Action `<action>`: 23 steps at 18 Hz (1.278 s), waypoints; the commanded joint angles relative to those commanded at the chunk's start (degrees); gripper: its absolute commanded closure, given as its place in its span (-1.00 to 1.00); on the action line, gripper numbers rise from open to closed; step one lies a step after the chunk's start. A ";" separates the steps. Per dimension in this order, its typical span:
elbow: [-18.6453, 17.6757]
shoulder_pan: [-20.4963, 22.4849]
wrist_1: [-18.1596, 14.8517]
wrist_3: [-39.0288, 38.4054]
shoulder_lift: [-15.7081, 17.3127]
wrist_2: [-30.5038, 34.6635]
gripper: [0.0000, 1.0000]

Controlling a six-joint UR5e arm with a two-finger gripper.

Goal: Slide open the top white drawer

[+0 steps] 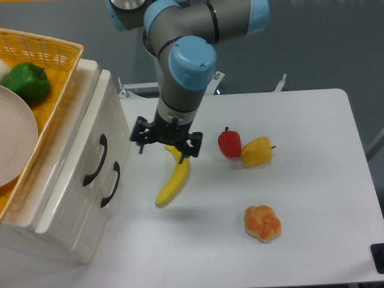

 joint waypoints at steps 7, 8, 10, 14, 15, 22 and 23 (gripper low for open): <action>0.00 -1.84 0.09 0.00 -2.02 -1.42 -1.00; 0.00 -2.11 0.09 0.00 -2.02 -1.76 -1.00; -0.26 -2.37 0.09 0.00 -2.11 -2.64 -1.00; -0.44 -3.52 0.09 -0.09 -2.46 -2.82 -1.00; -0.44 -3.60 0.09 -0.09 -2.81 -2.82 -1.00; -0.62 -3.61 0.18 -0.09 -4.04 -2.74 -1.00; -0.62 -3.69 0.18 -0.09 -4.13 -2.74 -1.00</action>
